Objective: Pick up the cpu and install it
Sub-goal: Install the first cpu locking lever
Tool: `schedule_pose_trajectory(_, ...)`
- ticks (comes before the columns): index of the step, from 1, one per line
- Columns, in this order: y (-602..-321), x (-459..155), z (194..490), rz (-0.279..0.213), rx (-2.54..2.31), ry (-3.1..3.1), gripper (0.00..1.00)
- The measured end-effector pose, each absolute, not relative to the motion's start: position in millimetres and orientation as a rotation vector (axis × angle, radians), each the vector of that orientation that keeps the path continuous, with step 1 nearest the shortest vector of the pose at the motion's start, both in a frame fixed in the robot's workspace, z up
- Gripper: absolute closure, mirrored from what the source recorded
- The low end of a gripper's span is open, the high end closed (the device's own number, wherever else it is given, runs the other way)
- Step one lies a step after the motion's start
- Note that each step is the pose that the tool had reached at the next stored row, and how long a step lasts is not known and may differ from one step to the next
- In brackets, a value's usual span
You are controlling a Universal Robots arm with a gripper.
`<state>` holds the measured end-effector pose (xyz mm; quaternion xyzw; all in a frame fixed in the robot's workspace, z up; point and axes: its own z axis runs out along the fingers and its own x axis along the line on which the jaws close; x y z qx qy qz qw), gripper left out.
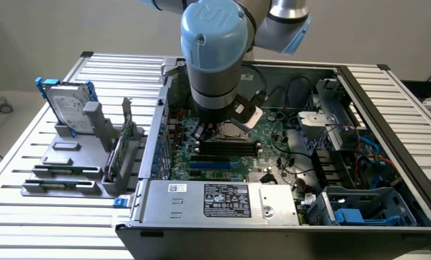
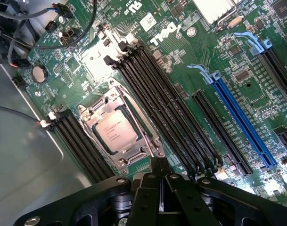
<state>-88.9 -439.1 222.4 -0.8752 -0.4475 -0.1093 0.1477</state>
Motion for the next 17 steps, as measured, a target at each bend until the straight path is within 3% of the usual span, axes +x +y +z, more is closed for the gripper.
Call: schedule_pose_trajectory(17, -417, -90, 217, -0.253, -2.592, -1.328, 0.89)
